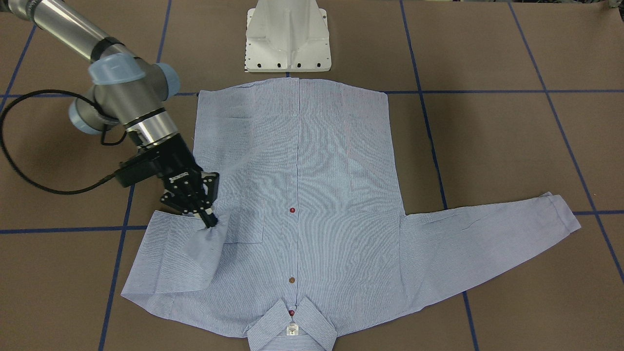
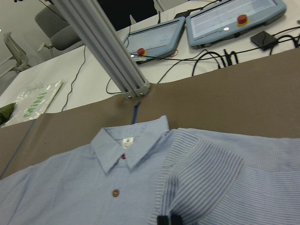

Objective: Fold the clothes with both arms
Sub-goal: 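Carry the sleeve cuff with the right gripper across toward the collar and release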

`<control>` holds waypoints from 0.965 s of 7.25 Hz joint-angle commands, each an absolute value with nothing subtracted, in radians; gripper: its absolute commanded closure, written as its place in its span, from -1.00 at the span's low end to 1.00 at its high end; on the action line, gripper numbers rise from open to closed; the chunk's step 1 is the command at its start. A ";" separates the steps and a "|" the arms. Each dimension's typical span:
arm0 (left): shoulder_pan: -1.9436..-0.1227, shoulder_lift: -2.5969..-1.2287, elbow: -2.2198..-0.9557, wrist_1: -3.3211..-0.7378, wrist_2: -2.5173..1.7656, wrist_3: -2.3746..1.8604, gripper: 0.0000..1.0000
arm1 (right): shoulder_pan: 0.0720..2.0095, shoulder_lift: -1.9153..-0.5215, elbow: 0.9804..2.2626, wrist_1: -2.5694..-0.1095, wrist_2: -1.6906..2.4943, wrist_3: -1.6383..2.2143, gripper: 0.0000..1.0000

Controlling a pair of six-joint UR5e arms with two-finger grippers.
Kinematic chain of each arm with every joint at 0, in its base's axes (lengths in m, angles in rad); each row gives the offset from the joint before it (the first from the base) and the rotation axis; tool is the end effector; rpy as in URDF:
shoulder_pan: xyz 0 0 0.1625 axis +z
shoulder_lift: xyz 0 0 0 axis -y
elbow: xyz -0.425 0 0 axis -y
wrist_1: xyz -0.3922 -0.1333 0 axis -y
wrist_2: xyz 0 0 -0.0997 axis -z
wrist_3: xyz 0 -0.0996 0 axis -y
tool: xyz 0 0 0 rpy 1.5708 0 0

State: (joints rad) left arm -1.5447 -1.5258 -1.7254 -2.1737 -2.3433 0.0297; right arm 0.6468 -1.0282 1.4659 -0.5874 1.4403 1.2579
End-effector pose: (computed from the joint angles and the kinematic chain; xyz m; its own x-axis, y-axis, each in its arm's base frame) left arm -0.0509 -0.4943 0.5330 0.7031 0.4970 -0.5085 -0.0406 0.7420 0.6691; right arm -0.4603 -0.5308 0.2764 0.3288 -0.1342 0.9348 -0.6296 0.7067 0.3228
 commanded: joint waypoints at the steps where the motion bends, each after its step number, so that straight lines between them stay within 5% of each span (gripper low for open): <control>1: -1.545 -1.526 -1.724 -2.174 -2.344 0.029 -1.00 | 0.548 -0.832 1.372 -0.705 1.315 1.304 1.00; 5: -1.545 -1.525 -1.723 -2.174 -2.344 0.029 -1.00 | 0.479 -0.672 1.224 -0.800 1.249 1.316 1.00; 6: -1.545 -1.525 -1.720 -2.174 -2.344 0.029 -1.00 | 0.474 -0.642 1.221 -0.868 1.250 1.331 0.29; 7: -1.545 -1.525 -1.720 -2.174 -2.342 0.029 -1.00 | 0.457 -0.565 1.197 -1.073 1.246 1.391 -0.98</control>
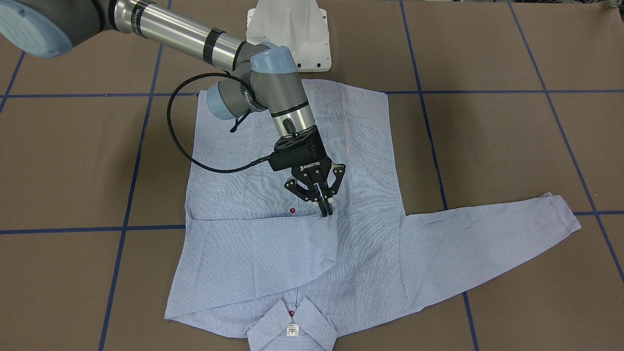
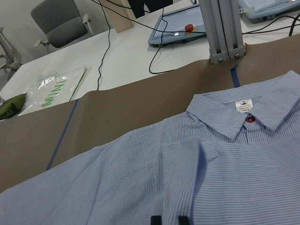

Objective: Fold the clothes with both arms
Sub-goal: 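Carry the sleeve cuff with the right gripper across toward the collar and release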

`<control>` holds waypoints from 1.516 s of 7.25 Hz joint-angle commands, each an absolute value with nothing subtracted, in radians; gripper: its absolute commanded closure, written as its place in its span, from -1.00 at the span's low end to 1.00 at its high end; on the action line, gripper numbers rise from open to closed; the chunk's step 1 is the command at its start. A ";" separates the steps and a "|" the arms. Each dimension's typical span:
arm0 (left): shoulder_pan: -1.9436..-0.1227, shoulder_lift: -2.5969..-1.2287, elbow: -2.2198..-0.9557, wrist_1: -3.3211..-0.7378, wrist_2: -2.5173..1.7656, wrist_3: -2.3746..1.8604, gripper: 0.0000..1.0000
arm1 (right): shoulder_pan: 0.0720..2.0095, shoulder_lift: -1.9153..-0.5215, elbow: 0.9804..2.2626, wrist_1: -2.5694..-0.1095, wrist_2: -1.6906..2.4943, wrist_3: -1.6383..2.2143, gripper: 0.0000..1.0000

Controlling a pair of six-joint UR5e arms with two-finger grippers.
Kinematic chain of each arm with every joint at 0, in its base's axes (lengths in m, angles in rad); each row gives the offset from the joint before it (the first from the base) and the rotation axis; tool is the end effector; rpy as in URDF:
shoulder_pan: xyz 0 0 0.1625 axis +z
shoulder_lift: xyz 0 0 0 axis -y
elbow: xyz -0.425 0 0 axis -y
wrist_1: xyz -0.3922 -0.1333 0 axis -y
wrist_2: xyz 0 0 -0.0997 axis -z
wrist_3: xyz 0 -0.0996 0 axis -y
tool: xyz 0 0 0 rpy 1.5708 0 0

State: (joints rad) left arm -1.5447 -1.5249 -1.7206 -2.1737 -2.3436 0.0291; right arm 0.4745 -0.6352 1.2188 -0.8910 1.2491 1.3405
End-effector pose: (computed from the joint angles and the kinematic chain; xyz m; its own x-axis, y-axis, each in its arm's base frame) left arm -0.0509 -0.4942 0.5359 0.7030 0.4938 -0.5118 -0.0403 0.7461 0.6646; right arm -0.6271 -0.5074 0.1321 0.4222 -0.0266 0.9061 -0.6216 0.7191 0.3107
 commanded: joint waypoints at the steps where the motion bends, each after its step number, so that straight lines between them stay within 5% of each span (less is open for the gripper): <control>1: -1.545 -1.525 -1.720 -2.174 -2.344 0.029 -1.00 | 0.457 -0.463 1.189 -1.353 1.247 1.399 -1.00; 6: -1.543 -1.529 -1.682 -2.282 -2.342 -0.009 -1.00 | 0.643 -0.530 1.253 -1.457 1.626 1.334 -1.00; 9: -1.464 -1.517 -1.583 -2.471 -2.342 -0.018 -1.00 | 0.895 -0.947 1.712 -1.508 1.896 0.929 -1.00; 11: -1.419 -1.517 -1.527 -2.553 -2.338 -0.097 -1.00 | 1.111 -1.157 1.828 -1.517 2.096 0.597 -1.00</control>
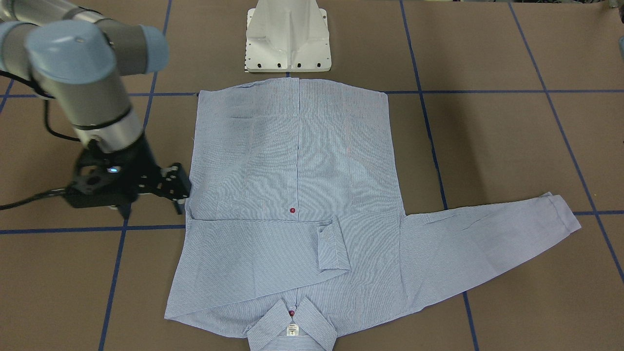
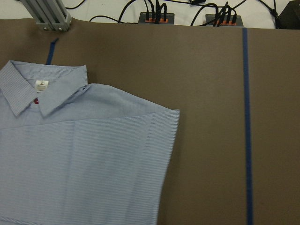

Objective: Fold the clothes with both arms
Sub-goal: 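Withdraw the right gripper while the left gripper grasps the other sleeve cuff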

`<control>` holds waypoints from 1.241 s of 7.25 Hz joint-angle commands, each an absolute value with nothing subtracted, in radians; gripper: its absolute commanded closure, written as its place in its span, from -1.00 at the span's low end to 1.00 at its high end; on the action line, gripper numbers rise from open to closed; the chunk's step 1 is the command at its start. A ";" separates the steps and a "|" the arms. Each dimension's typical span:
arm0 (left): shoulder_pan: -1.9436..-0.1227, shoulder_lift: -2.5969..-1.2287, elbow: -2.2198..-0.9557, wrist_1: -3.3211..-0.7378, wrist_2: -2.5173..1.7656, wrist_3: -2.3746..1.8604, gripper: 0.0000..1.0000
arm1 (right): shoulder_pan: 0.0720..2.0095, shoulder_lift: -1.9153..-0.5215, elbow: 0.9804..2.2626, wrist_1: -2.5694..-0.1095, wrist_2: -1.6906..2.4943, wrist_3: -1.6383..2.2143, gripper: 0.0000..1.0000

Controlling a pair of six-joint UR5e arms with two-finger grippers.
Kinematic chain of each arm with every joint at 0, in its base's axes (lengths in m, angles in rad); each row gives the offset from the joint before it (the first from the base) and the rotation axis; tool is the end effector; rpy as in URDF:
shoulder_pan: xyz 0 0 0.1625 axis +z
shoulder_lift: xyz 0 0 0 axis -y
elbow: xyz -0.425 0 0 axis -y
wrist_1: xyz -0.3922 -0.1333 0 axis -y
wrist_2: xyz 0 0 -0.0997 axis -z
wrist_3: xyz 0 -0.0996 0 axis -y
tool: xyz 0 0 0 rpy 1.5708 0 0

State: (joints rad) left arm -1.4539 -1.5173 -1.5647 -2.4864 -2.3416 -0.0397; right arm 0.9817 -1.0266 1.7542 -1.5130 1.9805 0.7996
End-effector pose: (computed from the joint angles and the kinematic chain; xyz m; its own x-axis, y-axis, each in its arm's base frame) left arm -0.0065 -0.4922 0.5818 0.6536 0.5799 -0.4863 -0.0505 0.6745 0.7365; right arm -0.2822 -0.5908 0.2594 0.7042 -0.0969 0.7034 -0.1608 0.9431 0.2909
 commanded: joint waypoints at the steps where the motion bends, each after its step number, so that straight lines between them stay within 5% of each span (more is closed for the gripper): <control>1: -1.384 -1.526 -1.437 -2.715 -2.318 -0.215 -1.00 | 1.194 -1.225 1.812 -1.516 2.111 0.442 -1.00; 4: -1.170 -1.534 -1.353 -2.916 -2.041 -0.567 -1.00 | 1.350 -1.353 1.770 -1.505 2.243 0.195 -1.00; 8: -1.120 -1.592 -1.119 -3.166 -1.965 -0.756 -1.00 | 1.391 -1.428 1.772 -1.394 2.283 0.184 -1.00; 9: -1.115 -1.600 -1.094 -3.197 -1.957 -0.817 -0.86 | 1.391 -1.430 1.773 -1.393 2.286 0.184 -1.00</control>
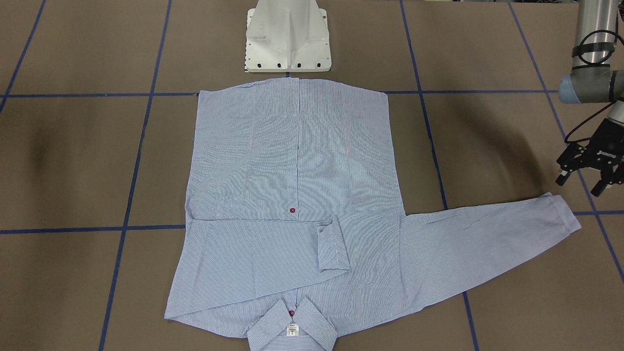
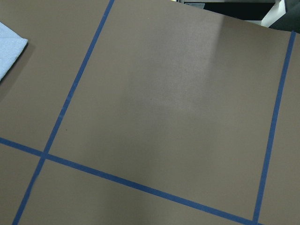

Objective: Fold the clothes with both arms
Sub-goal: 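Withdraw the right gripper while the left gripper grasps the other sleeve cuff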

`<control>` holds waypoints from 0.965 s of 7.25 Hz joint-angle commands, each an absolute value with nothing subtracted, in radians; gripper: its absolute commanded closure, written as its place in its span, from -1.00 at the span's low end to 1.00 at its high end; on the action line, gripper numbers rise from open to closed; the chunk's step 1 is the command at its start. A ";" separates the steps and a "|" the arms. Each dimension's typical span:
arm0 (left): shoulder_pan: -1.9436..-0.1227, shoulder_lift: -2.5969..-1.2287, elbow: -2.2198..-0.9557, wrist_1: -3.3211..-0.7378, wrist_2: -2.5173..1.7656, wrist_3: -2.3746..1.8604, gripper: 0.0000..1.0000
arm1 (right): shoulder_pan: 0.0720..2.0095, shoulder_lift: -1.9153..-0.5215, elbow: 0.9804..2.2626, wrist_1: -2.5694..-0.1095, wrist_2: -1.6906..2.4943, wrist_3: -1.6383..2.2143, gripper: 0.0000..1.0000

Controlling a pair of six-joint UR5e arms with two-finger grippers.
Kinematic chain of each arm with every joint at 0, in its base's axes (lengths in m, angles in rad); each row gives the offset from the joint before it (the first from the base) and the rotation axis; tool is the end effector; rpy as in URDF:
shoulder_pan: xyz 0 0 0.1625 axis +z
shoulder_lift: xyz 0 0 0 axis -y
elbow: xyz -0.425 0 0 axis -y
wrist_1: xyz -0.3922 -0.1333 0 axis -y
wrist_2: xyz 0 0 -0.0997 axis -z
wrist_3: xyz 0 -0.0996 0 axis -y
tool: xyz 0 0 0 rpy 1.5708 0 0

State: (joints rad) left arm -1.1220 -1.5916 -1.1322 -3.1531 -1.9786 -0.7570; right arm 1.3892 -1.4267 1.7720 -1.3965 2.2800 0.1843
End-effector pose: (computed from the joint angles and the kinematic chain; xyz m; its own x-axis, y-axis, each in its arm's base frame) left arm 0.1284 -0.4828 0.6911 0.6041 0.2836 -0.7448 0.3348 0.7578 0.5601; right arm -0.0328 -0.5574 0.4664 0.7051 -0.2909 0.6467 0.0280 0.9227 0.3845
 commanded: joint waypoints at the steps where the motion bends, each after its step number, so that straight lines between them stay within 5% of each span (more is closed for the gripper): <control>1: -1.095 -1.618 -1.071 -3.204 -1.947 -0.898 -0.80 | 1.393 -1.431 1.775 -1.393 2.287 0.186 -1.00; 7: -1.015 -1.643 -1.003 -3.241 -1.876 -0.966 -0.36 | 1.396 -1.433 1.778 -1.391 2.286 0.189 -1.00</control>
State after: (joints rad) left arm -1.0167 -1.6424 -1.0107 -3.2411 -1.8764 -0.9653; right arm 1.3951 -1.4317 1.7766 -1.3925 2.2860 0.1870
